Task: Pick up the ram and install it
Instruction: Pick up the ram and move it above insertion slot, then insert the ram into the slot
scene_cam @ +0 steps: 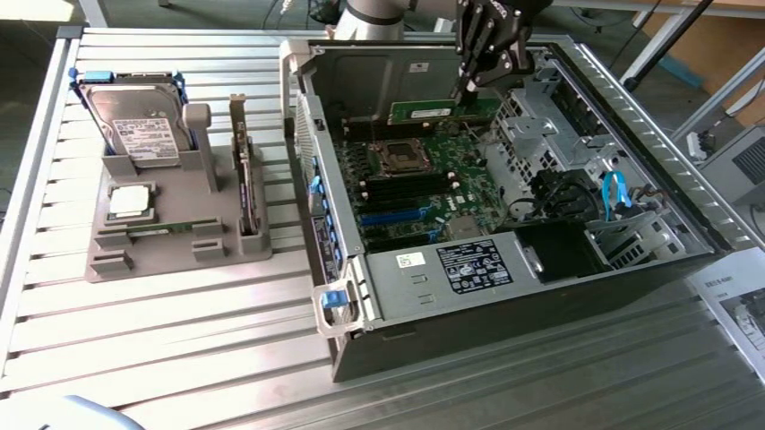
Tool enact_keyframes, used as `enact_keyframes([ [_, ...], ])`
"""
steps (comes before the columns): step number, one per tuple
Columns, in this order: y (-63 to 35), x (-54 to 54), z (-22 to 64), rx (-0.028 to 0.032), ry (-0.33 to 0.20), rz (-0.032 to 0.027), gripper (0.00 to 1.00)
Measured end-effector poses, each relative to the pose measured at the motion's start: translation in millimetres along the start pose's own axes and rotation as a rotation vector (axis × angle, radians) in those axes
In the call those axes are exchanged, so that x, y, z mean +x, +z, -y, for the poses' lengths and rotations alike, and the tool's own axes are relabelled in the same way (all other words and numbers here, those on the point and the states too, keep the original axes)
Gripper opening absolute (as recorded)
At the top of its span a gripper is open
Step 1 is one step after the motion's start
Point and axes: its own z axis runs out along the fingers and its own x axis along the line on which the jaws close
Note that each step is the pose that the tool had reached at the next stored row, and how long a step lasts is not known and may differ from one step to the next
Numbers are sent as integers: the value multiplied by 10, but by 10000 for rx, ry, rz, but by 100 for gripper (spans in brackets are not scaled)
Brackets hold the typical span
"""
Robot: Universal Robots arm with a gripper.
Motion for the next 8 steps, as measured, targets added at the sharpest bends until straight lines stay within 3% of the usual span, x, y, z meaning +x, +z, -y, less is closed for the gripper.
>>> enact_keyframes([
  [8,14,0,0,0,0,13,12],
])
